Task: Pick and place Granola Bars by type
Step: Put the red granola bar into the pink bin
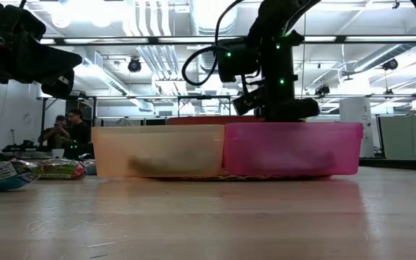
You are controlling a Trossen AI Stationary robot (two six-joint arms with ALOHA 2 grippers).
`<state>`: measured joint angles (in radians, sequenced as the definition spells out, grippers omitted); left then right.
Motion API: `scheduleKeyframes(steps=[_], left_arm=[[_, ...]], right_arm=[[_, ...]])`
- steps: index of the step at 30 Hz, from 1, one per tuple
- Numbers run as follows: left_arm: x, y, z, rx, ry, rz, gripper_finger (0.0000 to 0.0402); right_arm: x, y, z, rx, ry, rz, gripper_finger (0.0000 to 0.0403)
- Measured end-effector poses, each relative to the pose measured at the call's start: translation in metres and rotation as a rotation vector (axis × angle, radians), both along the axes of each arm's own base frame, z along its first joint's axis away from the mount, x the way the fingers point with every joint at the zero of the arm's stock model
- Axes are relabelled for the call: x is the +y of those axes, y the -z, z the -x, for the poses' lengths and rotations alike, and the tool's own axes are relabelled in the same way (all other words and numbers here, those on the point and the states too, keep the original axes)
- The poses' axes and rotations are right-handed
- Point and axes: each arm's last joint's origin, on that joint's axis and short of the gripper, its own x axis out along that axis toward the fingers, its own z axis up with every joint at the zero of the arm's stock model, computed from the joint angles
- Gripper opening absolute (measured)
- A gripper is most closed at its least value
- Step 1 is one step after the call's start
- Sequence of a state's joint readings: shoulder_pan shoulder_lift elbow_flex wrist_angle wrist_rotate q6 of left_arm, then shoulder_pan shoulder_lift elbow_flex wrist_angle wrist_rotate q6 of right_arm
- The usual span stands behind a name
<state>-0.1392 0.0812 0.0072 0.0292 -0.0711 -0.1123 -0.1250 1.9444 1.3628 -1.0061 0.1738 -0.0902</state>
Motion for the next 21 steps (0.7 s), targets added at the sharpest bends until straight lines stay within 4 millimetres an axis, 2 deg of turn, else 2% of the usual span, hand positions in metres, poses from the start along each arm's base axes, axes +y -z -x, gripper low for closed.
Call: scheduleKeyframes(steps=[13,21], left_arm=[[0.0,-0.0001,0.0,0.0,0.0,0.0,0.0],[0.0,0.0001,0.0,0.0,0.0,0.0,0.0]], right_arm=[[-0.0012,0.002,-0.0021,-0.014,0.011,0.003,0.0085],[-0.0009,0.0017,-0.0024,-0.014,0.008,0.011,0.0106]])
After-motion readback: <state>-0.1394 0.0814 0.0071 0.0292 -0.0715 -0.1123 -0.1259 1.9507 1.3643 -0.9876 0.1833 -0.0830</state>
